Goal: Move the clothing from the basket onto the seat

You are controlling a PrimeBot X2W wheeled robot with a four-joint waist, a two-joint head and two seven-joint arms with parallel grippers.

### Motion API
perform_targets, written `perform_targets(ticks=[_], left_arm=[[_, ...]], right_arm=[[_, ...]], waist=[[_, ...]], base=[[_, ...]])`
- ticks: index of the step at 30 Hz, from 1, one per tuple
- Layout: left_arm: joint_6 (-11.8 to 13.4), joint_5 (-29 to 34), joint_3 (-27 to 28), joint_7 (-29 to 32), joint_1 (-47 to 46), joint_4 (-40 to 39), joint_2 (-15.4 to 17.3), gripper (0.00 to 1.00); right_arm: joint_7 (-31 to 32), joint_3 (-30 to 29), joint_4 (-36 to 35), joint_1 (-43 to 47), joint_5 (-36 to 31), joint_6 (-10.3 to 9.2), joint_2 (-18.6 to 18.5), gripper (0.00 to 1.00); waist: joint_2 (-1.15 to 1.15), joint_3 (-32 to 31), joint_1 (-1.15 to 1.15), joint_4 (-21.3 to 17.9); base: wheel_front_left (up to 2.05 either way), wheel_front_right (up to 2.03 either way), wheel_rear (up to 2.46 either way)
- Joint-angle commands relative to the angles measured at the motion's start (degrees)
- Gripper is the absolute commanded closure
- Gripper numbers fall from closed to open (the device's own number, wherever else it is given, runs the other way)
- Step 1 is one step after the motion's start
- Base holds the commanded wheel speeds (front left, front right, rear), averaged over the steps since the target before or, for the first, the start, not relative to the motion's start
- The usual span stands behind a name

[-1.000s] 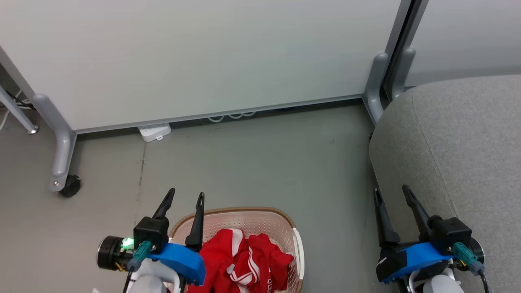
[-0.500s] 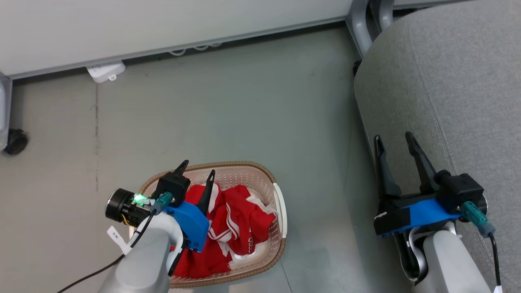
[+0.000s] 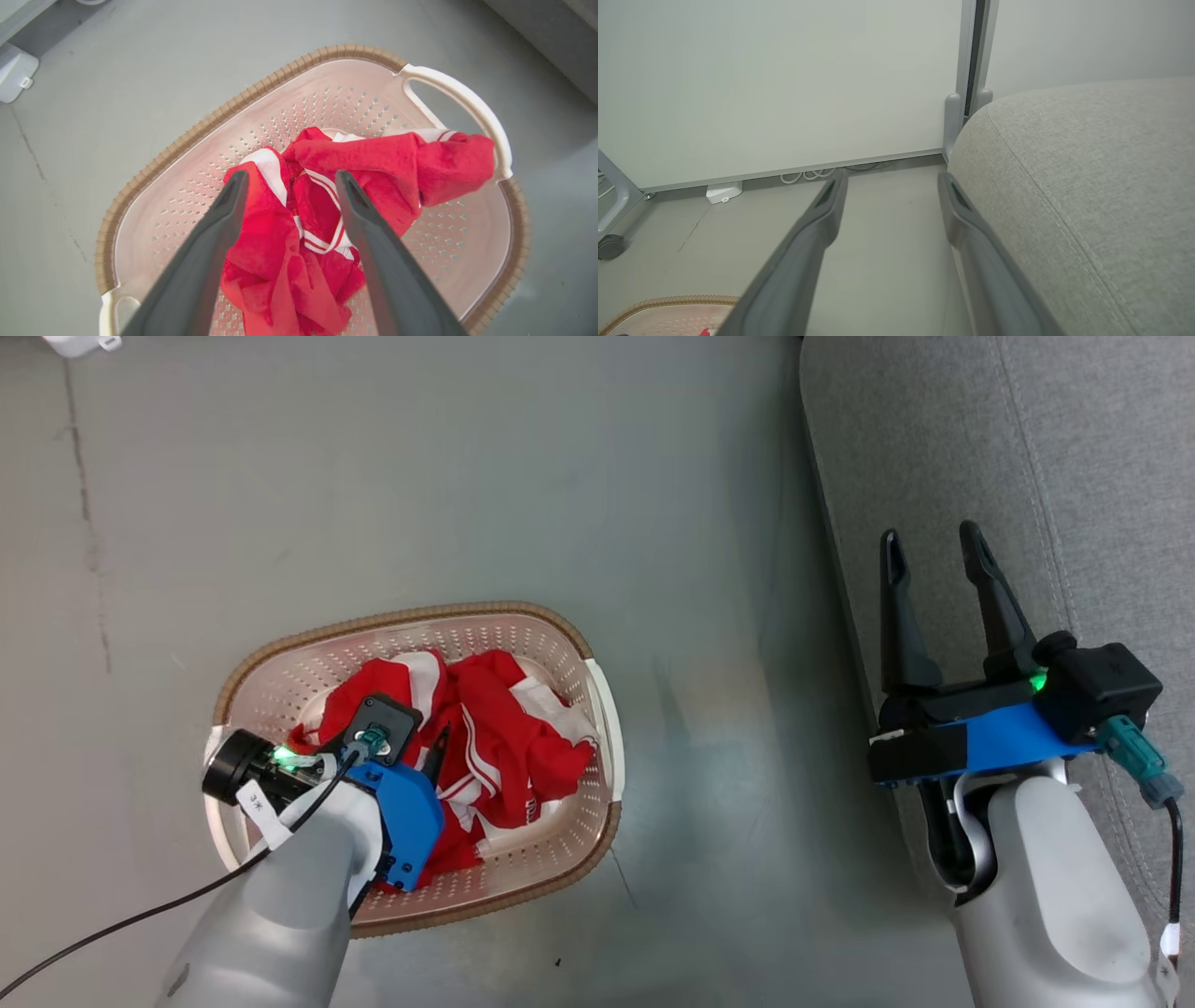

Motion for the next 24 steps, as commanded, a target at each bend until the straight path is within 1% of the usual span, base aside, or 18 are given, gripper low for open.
perform_targets(ticks=[1,9,14,20,24], left_arm=[[-0.1,0.1,-0.2,0.8,-1.1,0.6,0.7,0.00],[-0.2,0.8,-2.0,6.0,-3.3,2.3,2.0,0.00],[0.9,1.0,-2.6,9.8,-4.7,2.6,2.6,0.00],[1.7,0.9,-3.1,12.2,-5.9,2.7,3.5,0.00],[2.7,0.4,-3.2,13.6,-6.6,2.8,3.0,0.00]], right_arm=[[-0.3,-0.1,-0.4,-1.3,0.6,-0.02,0.0,0.00],[-0.3,-0.4,-1.6,-3.7,0.9,-0.02,0.0,0.00],[-0.3,-0.4,-2.2,-5.2,0.8,-0.03,0.0,0.00],[-0.3,-0.1,-2.7,-6.4,0.7,-0.03,0.0,0.00],[-0.3,0.0,-2.9,-6.9,0.8,-0.02,0.0,0.00]], waist=[[0.00,2.8,-0.02,-1.1],[0.00,8.4,-0.02,-1.6],[0.00,11.5,-0.02,-1.5],[0.00,14.0,-0.02,-1.5],[0.00,15.3,-0.02,-1.3]], base=[[0.00,0.00,0.00],[0.00,0.00,0.00],[0.00,0.00,0.00],[0.00,0.00,0.00],[0.00,0.00,0.00]])
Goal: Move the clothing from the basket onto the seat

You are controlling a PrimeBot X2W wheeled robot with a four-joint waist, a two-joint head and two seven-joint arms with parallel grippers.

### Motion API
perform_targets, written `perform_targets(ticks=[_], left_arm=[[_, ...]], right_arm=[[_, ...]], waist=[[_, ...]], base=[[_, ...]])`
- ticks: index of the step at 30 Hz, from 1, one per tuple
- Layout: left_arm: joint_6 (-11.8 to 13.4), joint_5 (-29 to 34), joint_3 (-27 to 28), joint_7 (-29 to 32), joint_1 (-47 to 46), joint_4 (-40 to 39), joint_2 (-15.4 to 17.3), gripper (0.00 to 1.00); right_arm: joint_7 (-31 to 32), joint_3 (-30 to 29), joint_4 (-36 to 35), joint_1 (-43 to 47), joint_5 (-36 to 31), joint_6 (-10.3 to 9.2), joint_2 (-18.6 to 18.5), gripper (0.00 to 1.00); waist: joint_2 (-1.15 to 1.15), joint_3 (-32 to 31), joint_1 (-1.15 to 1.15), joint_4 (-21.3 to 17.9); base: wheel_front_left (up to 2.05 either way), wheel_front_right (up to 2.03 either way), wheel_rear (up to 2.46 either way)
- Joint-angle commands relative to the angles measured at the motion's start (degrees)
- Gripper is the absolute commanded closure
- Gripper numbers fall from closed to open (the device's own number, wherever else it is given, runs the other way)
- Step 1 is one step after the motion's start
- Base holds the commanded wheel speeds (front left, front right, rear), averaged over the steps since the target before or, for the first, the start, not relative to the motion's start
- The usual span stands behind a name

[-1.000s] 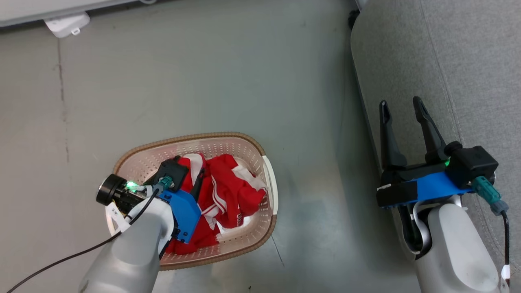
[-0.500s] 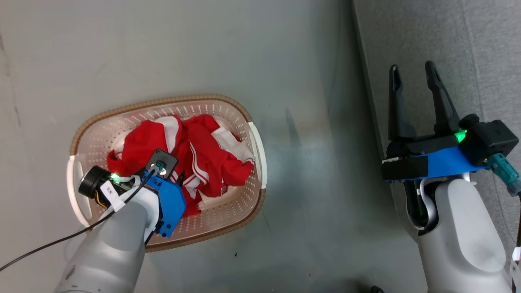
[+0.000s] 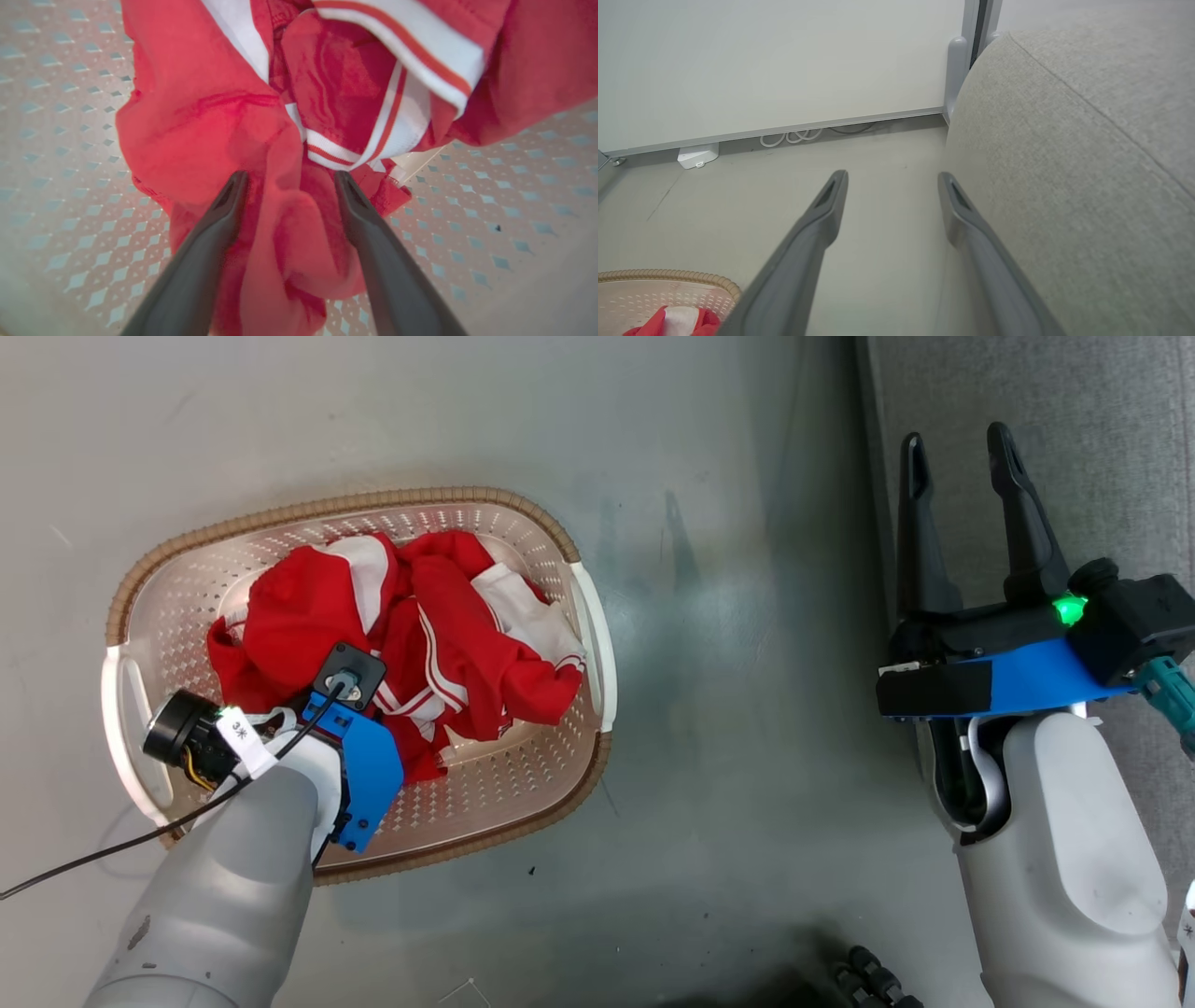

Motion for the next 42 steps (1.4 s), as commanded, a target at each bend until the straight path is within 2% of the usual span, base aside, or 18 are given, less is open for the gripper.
perform_targets(ticks=[1,4,5,6,7,15,28,42], left_arm=[[0.5,-0.1,0.1,0.2,-0.9,0.1,0.1,0.00],[1.3,-0.1,-0.5,1.0,-0.8,0.2,-0.5,0.00],[1.8,0.0,-0.9,1.4,-0.6,0.2,-0.7,0.82],[1.8,0.0,-0.9,1.4,-0.6,0.2,-0.7,0.82],[1.9,0.0,-1.1,1.5,-0.4,0.2,-0.8,1.00],[2.5,-1.7,-1.0,-0.1,1.6,0.2,-1.4,1.00],[-1.0,-5.2,-1.4,-7.1,2.2,-0.9,-3.1,1.00],[-3.7,-13.1,-3.5,-14.6,5.9,-6.5,-3.6,1.00]], right_arm=[[-0.3,0.1,-0.2,-1.1,0.0,-0.02,-0.1,0.00],[-0.3,0.2,-0.2,-1.3,0.1,-0.03,-0.1,0.00],[-0.3,0.2,-0.2,-1.4,0.2,-0.03,-0.1,0.00],[-0.3,0.2,-0.2,-1.4,0.2,-0.03,-0.1,0.00],[-0.3,0.3,-0.2,-1.5,0.2,-0.03,-0.1,0.00],[-0.3,-0.3,0.9,-0.2,0.1,-0.03,-0.1,0.00],[-0.3,-0.6,2.4,2.1,-0.8,-0.03,-0.1,0.00],[-0.3,-0.6,4.7,5.7,-2.2,-0.03,-0.1,0.00]], waist=[[0.00,0.4,-0.01,0.1],[0.00,0.8,-0.01,0.0],[0.00,1.0,-0.01,-0.2],[0.00,1.0,-0.01,-0.2],[0.00,1.1,-0.01,-0.2],[0.00,-0.7,-0.01,-0.3],[0.00,-7.4,-0.01,1.7],[0.00,-18.6,-0.01,4.4]], base=[[0.00,0.00,0.00],[0.00,0.00,0.00],[0.00,0.00,0.00],[0.00,0.00,0.00],[0.00,0.00,0.00],[0.00,0.00,0.00],[0.00,0.00,0.00],[0.00,0.00,0.00]])
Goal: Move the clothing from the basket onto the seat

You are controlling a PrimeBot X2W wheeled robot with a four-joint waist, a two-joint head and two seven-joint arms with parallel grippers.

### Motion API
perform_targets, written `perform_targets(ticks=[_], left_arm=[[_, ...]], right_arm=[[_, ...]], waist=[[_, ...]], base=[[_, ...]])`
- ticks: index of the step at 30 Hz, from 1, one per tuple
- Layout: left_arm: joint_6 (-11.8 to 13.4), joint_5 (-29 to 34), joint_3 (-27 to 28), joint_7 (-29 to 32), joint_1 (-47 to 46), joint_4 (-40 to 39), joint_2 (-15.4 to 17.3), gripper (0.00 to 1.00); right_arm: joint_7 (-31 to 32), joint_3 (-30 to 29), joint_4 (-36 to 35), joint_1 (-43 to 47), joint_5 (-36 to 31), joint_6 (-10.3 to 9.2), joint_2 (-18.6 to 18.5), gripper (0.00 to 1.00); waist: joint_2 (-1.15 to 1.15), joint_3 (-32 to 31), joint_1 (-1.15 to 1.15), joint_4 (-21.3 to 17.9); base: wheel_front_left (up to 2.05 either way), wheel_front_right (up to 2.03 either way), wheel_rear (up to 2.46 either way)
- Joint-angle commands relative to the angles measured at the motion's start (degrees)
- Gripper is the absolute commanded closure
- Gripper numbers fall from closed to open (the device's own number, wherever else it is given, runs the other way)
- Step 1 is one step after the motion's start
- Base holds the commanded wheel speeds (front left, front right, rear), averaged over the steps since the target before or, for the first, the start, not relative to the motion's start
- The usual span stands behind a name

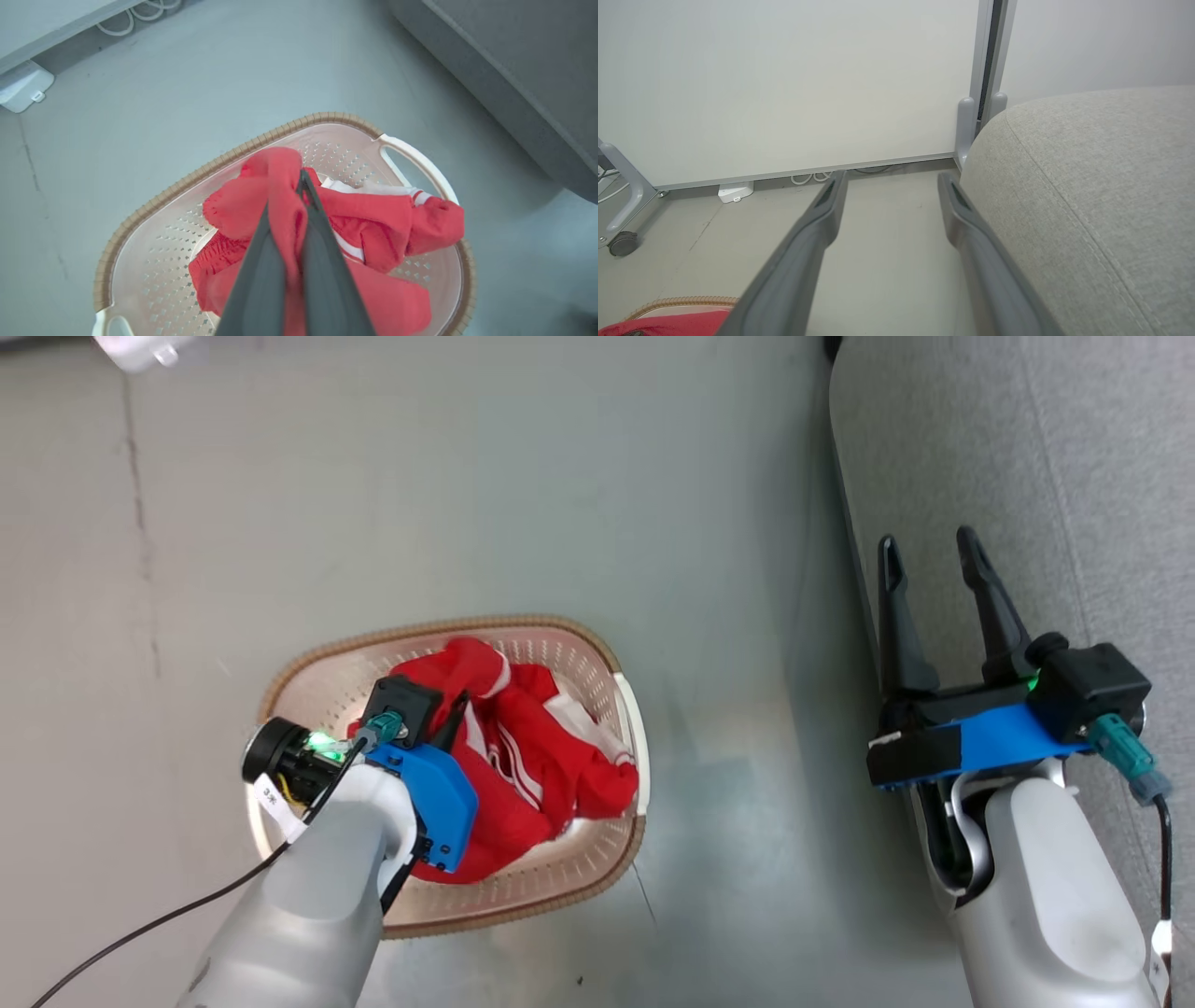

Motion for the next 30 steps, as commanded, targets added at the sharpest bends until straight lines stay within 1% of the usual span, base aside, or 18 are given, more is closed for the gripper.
perform_targets(ticks=[1,15,19,24,30], left_arm=[[-0.2,-1.0,-0.3,-0.6,0.8,-0.8,0.1,1.00],[-0.5,-10.9,-4.6,-2.4,2.1,-11.5,0.1,1.00],[-0.4,-12.4,-5.1,-2.4,2.5,-15.7,0.1,1.00],[0.7,-13.6,-5.8,-2.4,3.0,-21.6,0.1,1.00],[1.4,-14.7,-8.5,-2.5,1.7,-26.6,0.1,1.00]], right_arm=[[-0.3,-0.1,0.2,1.0,-0.4,-0.04,-0.1,0.00],[-0.3,-0.3,2.5,6.9,-0.8,-0.04,-0.1,0.00],[-0.3,-0.3,3.0,8.9,-0.7,-0.04,-0.1,0.00],[-0.3,-0.1,3.4,10.9,-0.3,-0.04,-0.1,0.00],[-0.3,0.3,3.7,12.8,-0.1,-0.04,-0.1,0.00]], waist=[[0.00,-2.7,0.01,1.0],[0.00,-13.3,0.01,3.1],[0.00,-16.4,0.01,3.6],[0.00,-19.8,0.01,4.0],[0.00,-23.3,0.01,4.2]], base=[[0.00,0.00,0.00],[0.00,0.00,0.00],[0.00,0.00,0.00],[0.00,0.00,0.00],[0.00,0.00,0.00]])
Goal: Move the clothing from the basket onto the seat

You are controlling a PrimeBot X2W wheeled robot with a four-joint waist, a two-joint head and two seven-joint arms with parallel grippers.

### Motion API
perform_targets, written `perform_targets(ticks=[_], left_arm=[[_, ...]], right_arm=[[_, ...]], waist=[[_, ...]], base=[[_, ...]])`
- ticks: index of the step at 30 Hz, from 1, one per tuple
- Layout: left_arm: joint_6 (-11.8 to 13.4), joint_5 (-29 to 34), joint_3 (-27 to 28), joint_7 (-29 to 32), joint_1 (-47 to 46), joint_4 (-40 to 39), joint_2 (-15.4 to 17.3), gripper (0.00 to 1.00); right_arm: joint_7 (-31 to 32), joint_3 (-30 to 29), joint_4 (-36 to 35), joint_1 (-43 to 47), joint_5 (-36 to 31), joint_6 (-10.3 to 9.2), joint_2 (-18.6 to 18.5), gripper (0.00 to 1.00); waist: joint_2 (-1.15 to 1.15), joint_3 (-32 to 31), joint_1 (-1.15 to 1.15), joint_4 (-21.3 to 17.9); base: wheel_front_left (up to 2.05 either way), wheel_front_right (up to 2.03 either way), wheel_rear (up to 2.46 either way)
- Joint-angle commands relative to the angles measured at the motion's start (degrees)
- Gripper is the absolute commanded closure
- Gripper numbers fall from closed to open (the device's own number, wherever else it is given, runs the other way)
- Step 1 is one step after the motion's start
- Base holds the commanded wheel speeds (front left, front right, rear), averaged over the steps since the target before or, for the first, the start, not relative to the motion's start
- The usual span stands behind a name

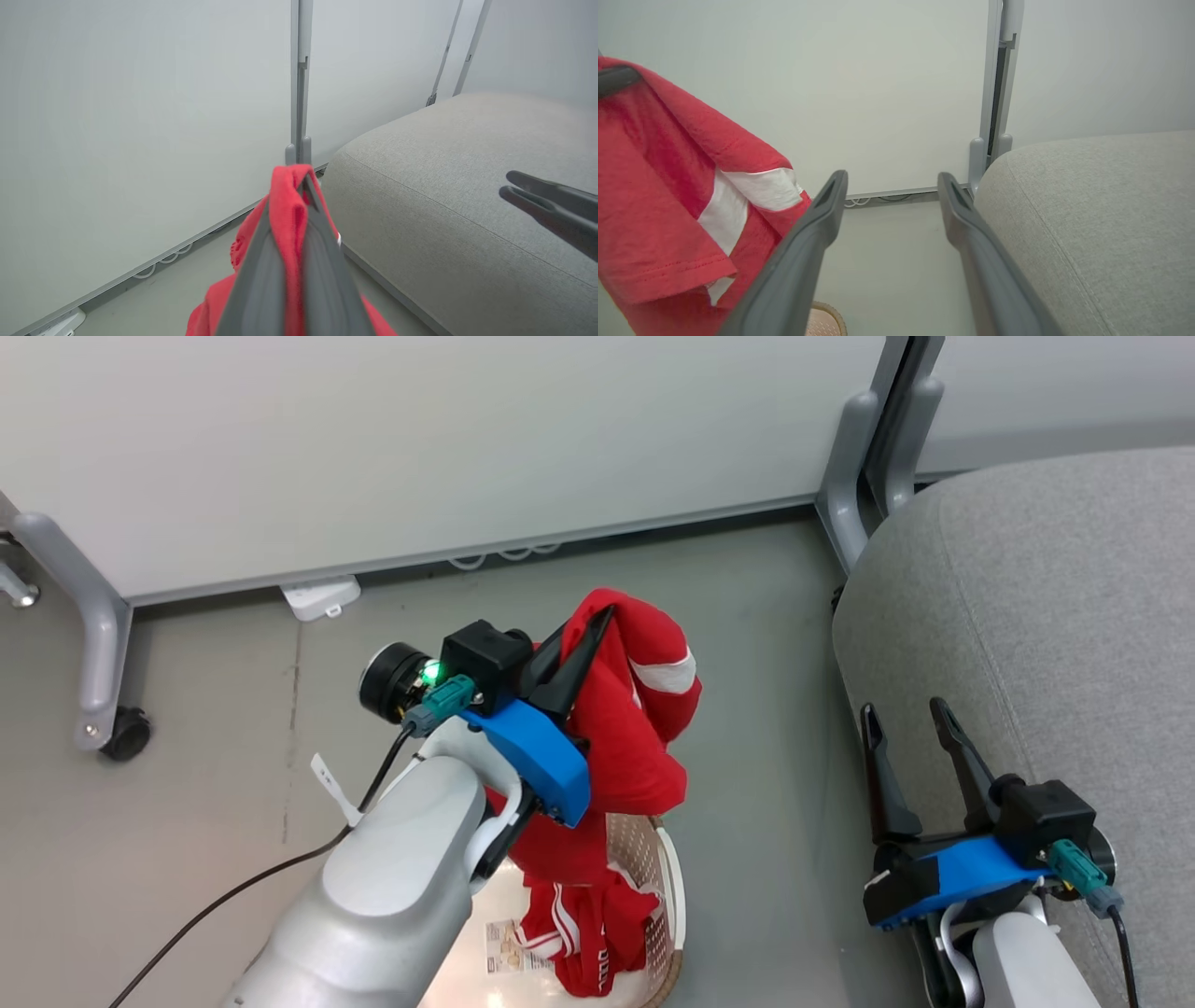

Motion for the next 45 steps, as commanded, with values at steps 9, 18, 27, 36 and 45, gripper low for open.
perform_targets(ticks=[9,18,27,36,45], left_arm=[[1.1,-3.1,-5.0,0.8,-2.8,-3.8,0.1,1.00],[2.0,-4.7,-7.3,1.2,-2.5,-3.9,0.2,1.00],[2.4,-5.4,-8.0,0.7,-3.3,-2.1,0.1,1.00],[2.5,-5.9,-8.4,0.3,-4.4,-0.9,0.1,1.00],[2.9,-6.9,-10.3,0.1,-5.4,-1.9,0.1,1.00]], right_arm=[[-0.3,0.3,0.8,3.7,0.4,-0.04,-0.1,0.00],[-0.3,1.3,-0.6,4.3,0.1,-0.03,-0.1,0.00],[-0.3,6.5,-4.7,2.2,-0.6,-0.04,-0.4,0.00],[-0.3,17.4,-6.2,-1.5,1.9,-0.04,-2.0,0.00],[-0.2,25.9,0.1,-7.8,3.9,-0.04,-1.8,0.00]], waist=[[0.00,-5.5,0.01,0.8],[0.00,-6.6,0.01,0.4],[0.00,-5.5,0.01,0.2],[0.00,-4.3,0.01,0.0],[0.00,-2.7,0.01,0.5]], base=[[0.00,0.00,0.00],[0.00,0.00,0.00],[0.00,0.00,0.00],[0.00,0.00,0.00],[0.00,0.00,0.00]])
